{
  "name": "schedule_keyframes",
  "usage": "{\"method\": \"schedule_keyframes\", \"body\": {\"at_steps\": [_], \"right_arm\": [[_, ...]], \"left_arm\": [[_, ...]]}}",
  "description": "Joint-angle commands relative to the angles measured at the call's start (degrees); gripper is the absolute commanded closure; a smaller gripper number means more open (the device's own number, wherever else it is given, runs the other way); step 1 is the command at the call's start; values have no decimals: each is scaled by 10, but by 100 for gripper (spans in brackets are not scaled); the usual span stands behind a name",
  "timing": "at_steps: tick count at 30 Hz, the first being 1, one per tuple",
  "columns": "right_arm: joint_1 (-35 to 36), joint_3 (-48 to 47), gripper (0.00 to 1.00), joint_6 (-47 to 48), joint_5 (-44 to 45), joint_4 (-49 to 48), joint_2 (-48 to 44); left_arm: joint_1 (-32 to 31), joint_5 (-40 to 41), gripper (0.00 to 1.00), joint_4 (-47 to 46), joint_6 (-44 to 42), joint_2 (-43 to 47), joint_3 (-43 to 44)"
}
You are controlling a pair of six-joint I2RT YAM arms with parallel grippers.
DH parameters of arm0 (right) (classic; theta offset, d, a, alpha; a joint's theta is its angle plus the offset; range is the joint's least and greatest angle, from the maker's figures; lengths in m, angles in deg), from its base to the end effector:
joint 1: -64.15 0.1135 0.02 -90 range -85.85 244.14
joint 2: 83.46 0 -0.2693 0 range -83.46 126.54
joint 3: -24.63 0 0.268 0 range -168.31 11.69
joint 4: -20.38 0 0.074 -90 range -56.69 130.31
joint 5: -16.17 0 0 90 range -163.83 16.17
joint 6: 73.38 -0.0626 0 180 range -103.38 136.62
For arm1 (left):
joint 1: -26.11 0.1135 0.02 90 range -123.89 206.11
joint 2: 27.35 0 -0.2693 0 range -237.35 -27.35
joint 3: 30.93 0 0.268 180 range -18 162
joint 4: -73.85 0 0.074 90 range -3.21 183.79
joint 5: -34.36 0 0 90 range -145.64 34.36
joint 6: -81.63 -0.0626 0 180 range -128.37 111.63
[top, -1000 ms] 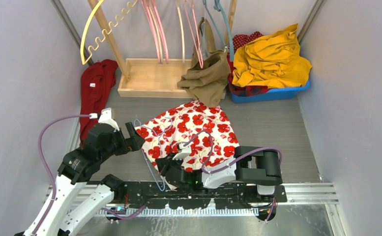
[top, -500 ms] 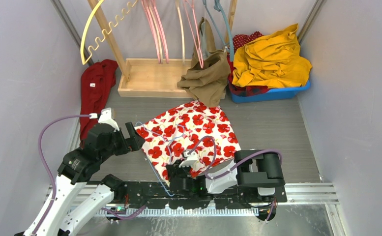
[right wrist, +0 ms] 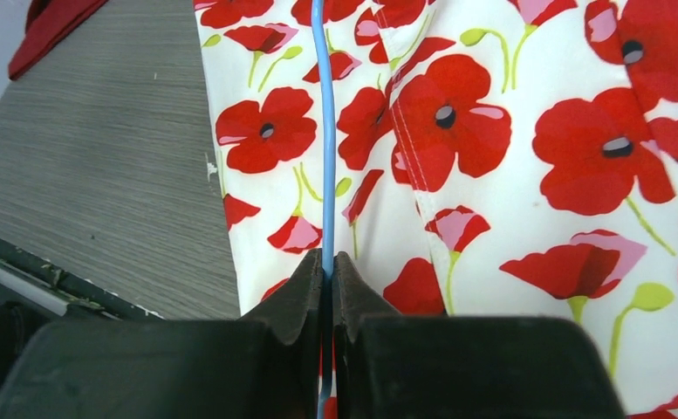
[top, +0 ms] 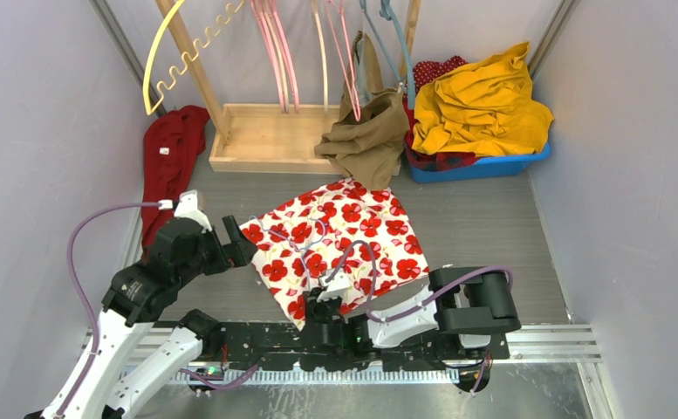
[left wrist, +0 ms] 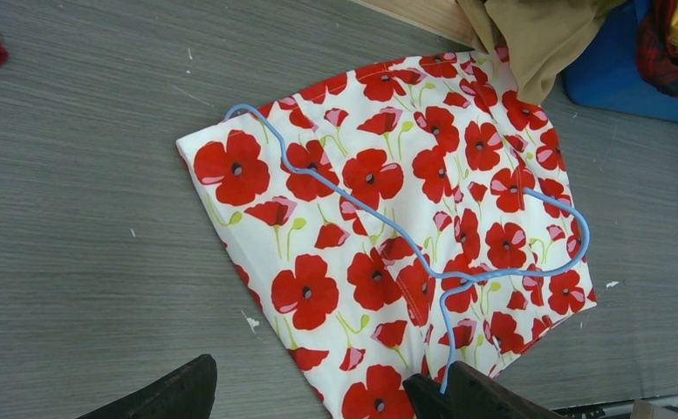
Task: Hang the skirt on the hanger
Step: Hang the skirt on the hanger.
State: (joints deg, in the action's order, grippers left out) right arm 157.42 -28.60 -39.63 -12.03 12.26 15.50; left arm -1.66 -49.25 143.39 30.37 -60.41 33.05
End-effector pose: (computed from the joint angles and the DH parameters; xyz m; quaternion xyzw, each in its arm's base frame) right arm 0.0362 0.3337 0.1244 -0.0295 0.8021 0.2443 0.5442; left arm 0.1188 -0.0547 0.3131 -0.1101 0.8933 -0.1953 0.3895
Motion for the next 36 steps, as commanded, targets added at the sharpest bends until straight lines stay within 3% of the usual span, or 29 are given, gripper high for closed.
{"method": "schedule_keyframes", "body": {"at_steps": [1, 22, 36], "right_arm": [[2, -22, 99, 35, 49, 28, -15], [-56, 25, 99, 162, -14, 17, -80], [-77, 47, 99, 218, -39, 40, -125]], "left_arm": [[-2, 1, 1, -12, -3, -2, 26], [-2, -15, 1, -37, 12, 1, -5], [-2, -55, 0, -112, 35, -44, -54]]}}
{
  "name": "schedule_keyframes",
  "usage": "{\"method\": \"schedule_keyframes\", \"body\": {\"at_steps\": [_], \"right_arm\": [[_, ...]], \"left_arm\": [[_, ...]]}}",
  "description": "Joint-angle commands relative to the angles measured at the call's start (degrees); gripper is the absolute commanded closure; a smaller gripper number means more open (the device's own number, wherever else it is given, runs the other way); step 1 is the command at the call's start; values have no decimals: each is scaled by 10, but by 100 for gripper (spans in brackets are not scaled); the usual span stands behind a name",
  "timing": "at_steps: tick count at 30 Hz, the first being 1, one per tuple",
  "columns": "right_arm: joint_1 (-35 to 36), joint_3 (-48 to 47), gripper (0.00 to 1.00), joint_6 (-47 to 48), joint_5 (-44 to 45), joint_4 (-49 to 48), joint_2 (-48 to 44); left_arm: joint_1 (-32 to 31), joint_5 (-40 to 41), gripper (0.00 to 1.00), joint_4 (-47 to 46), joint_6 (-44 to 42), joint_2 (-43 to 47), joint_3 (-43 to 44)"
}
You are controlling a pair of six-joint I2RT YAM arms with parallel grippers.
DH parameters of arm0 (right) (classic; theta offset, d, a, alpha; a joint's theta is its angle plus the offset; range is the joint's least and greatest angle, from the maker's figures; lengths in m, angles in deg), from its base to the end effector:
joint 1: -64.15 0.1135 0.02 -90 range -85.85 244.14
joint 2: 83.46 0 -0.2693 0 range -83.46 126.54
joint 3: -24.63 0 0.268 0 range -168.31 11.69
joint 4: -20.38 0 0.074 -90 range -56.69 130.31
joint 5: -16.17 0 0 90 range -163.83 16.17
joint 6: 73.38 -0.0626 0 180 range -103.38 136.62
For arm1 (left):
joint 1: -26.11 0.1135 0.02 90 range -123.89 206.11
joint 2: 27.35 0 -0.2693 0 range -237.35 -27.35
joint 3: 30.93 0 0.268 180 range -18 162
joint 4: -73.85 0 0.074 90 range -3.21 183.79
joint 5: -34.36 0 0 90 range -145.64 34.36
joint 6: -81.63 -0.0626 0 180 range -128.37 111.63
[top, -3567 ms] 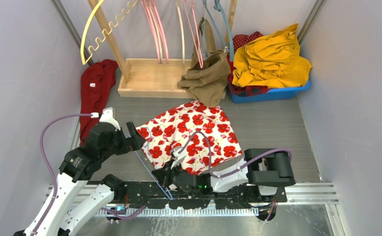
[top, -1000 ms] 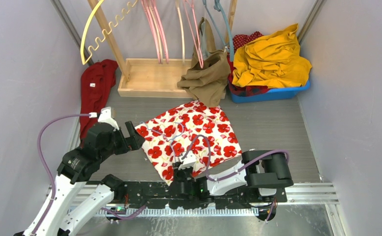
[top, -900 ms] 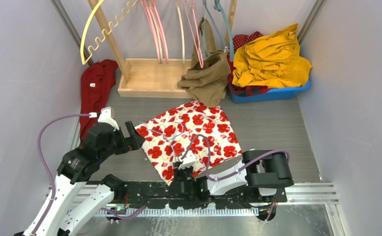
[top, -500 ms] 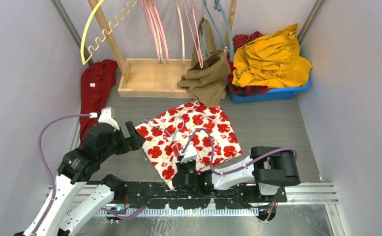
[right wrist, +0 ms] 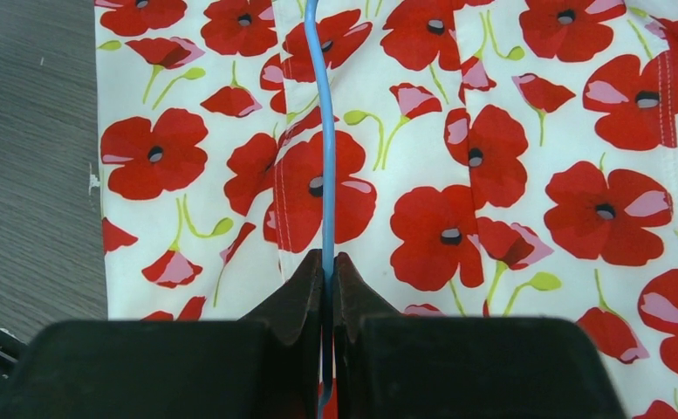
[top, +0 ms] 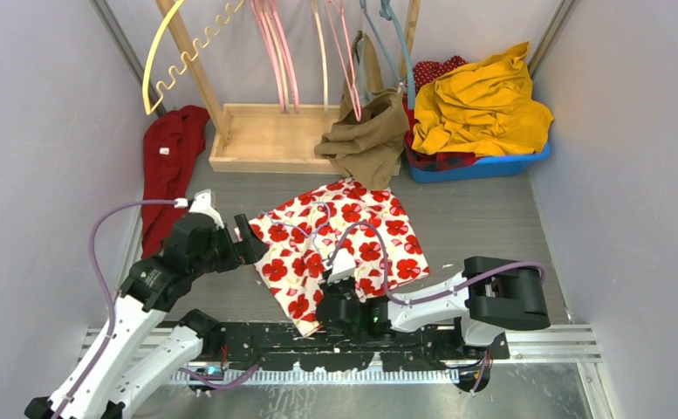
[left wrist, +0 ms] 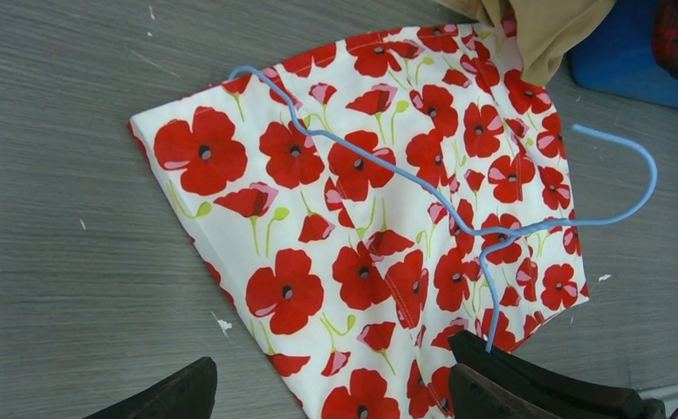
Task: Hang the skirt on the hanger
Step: Hang the skirt on the hanger.
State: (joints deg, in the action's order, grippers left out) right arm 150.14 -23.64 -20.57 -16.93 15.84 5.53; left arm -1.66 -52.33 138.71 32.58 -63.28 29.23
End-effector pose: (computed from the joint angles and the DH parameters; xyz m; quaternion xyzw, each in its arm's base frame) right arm 0.0737 0.3013 0.1441 -0.1275 0.8031 0.1479 0.5630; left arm 0.1343 -0.0667 0.2926 -0.1162 0.9009 -0.2139 0.3594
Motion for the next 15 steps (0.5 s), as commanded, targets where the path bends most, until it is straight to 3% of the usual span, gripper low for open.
{"method": "schedule_keyframes", "body": {"at_steps": [1, 15], "right_arm": [[-4, -2, 99, 30, 13, 8, -27], [-36, 2, 99, -20, 50, 57, -37]], "left_arm": [[-2, -27, 0, -74, 15, -19, -23], [-4, -43, 2, -186, 48, -63, -106]]}}
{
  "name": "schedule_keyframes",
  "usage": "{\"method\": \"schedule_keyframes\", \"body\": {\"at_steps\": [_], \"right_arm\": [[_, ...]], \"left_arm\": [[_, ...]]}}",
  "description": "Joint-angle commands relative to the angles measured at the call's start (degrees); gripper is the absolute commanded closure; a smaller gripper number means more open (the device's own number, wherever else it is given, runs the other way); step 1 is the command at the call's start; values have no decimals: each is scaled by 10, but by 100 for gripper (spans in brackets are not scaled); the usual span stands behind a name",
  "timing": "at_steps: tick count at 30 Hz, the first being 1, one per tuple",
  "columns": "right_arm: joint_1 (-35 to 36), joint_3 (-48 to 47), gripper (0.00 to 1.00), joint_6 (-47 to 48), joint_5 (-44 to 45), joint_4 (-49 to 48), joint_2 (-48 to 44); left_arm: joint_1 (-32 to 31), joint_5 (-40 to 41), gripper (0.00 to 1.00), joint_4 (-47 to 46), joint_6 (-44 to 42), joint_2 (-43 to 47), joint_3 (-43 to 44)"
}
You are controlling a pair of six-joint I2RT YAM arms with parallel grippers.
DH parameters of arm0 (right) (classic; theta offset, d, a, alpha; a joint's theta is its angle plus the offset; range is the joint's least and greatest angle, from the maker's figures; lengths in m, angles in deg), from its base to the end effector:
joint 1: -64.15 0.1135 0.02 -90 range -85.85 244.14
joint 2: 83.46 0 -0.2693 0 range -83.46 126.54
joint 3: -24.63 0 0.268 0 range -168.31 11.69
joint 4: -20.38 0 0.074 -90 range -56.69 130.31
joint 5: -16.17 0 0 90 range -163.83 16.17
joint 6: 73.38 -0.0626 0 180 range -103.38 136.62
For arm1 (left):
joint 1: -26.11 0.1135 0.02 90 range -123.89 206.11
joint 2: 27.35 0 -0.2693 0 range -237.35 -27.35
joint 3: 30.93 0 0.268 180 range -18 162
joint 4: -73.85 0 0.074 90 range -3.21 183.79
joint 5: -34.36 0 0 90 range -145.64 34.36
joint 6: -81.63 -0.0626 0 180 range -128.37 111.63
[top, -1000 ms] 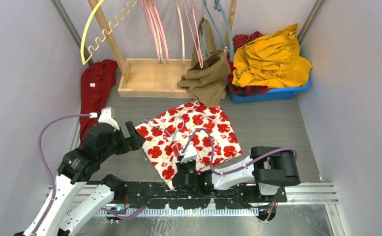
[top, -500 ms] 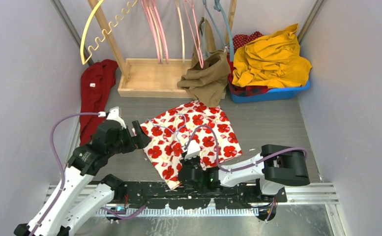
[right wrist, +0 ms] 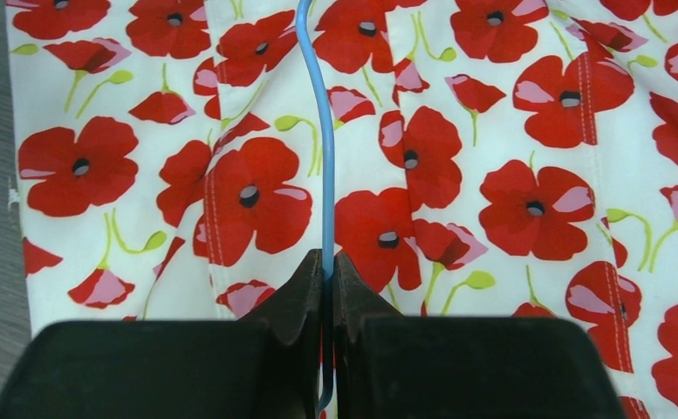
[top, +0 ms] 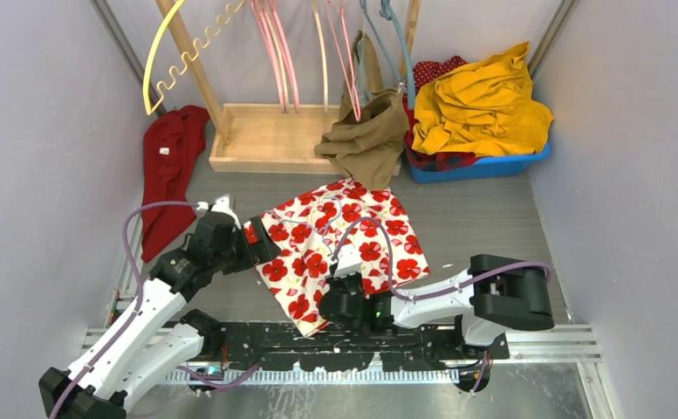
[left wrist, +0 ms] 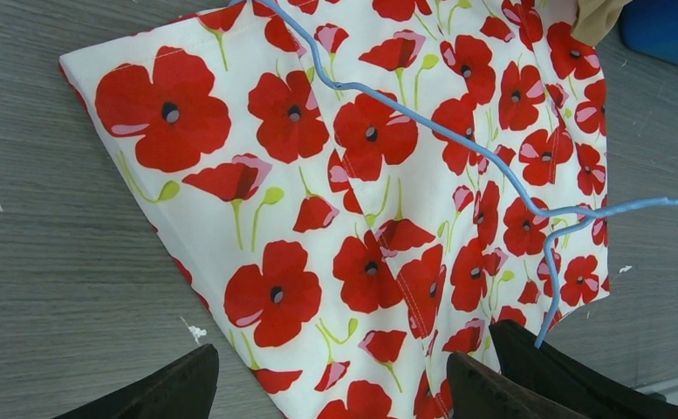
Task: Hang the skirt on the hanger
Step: Hang the skirt on the hanger.
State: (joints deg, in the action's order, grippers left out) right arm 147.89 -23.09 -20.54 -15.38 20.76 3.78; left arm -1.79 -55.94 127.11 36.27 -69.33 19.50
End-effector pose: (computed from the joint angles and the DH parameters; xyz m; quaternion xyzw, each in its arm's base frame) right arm 0.0853 0.2881 0.1435 -0.1227 0.8079 0.1033 0.5670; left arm 0.1605 -0.0854 0.2367 -0.1334 0.9136 -0.2292 0.3083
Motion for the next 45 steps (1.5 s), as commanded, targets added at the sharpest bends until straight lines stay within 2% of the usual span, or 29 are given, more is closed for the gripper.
{"method": "schedule_keyframes", "body": {"at_steps": [1, 10, 13, 17, 21, 26, 31, 35, 45], "right_arm": [[-16, -4, 99, -21, 35, 7, -20], [-32, 7, 99, -9, 14, 2, -42], [-38, 10, 99, -3, 11, 3, -51], [-52, 24, 99, 2, 4, 6, -81], [-65, 45, 99, 3, -4, 14, -119], [-72, 64, 99, -2, -7, 28, -145], [-73, 72, 99, -13, 0, 32, -147], [-73, 63, 99, -17, -6, 11, -114], [-72, 110, 99, -76, 55, -55, -67]], "left_arm": [[-4, -5, 2, -77, 13, -8, -11], [-24, 12, 8, -190, 46, -80, -42], [-42, 30, 14, -215, 58, -128, -42], [-46, 34, 26, -242, 74, -198, -46], [-47, 47, 37, -266, 92, -224, -70], [-48, 61, 42, -284, 103, -241, -87], [-47, 79, 44, -281, 106, -267, -84], [-47, 90, 52, -257, 112, -279, -76], [-46, 125, 58, -149, 124, -210, -66]]}}
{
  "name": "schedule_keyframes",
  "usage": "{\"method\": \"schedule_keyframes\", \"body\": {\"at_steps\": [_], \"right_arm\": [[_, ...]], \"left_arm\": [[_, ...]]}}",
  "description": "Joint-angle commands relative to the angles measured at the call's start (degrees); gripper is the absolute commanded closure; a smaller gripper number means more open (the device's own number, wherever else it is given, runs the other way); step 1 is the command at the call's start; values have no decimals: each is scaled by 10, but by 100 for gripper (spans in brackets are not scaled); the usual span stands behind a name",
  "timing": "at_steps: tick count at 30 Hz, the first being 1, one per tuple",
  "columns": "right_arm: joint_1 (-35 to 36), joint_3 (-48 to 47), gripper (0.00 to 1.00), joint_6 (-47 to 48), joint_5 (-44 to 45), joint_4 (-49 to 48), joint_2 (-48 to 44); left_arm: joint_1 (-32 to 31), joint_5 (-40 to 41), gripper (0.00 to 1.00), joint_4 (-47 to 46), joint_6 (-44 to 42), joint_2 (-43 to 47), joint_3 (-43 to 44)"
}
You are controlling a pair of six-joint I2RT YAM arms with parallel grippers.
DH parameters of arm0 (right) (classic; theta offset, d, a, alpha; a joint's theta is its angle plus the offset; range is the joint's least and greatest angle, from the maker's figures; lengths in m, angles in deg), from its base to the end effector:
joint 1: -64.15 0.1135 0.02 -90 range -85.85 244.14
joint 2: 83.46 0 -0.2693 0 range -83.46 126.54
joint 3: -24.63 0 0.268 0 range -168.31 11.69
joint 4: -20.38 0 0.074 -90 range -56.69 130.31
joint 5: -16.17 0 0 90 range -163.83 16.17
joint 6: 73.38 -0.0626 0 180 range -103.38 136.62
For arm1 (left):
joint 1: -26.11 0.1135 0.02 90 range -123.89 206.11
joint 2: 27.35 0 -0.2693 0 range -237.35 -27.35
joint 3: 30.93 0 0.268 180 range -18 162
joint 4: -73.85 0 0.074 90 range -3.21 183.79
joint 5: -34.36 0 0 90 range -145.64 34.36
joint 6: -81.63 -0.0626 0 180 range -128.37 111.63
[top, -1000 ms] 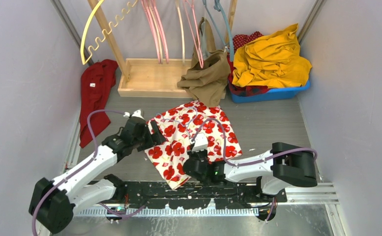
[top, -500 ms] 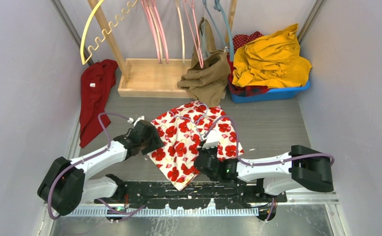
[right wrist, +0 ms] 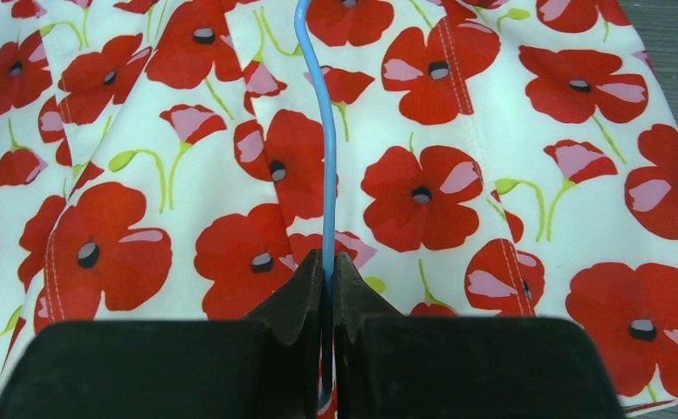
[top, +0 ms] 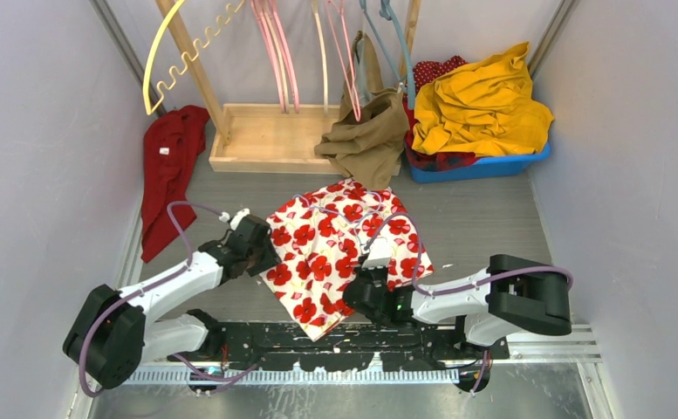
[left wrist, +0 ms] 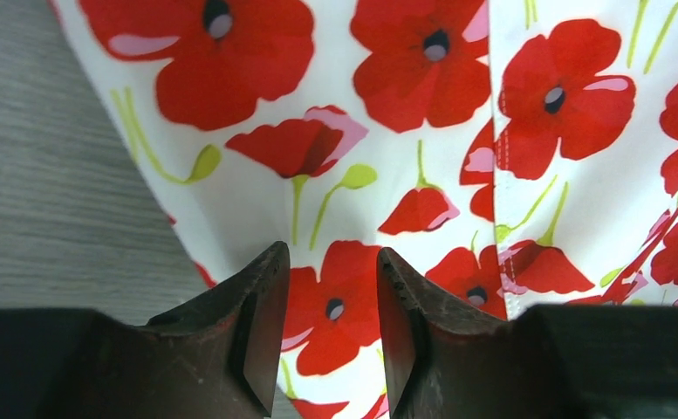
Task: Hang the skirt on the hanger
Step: Hang the skirt on the hanger.
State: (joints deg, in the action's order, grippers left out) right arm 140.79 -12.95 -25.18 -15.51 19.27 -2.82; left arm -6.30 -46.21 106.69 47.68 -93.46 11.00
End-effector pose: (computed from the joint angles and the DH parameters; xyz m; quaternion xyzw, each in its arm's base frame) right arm 0.1099 0.2324 0.1248 -0.0495 0.8204 0.0777 0.5643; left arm 0.1991 -0.1143 0.1361 -0.2186 0.9306 -0.1408 0.2577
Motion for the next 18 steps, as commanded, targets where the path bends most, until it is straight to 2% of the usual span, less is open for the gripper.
{"method": "schedule_keyframes", "body": {"at_steps": [1, 6, 13, 18], "right_arm": [[-1, 11, 99, -31, 65, -37, -6], [-6, 27, 99, -36, 84, -6, -47], [-29, 27, 99, -40, 74, 27, -68], [-41, 13, 99, -18, 77, 41, -71]], "left_arm": [[-1, 32, 58, 65, 10, 38, 22], [0, 45, 58, 80, 11, 67, 14], [1, 34, 60, 56, 11, 25, 14], [0, 24, 62, 63, 11, 42, 19]]}}
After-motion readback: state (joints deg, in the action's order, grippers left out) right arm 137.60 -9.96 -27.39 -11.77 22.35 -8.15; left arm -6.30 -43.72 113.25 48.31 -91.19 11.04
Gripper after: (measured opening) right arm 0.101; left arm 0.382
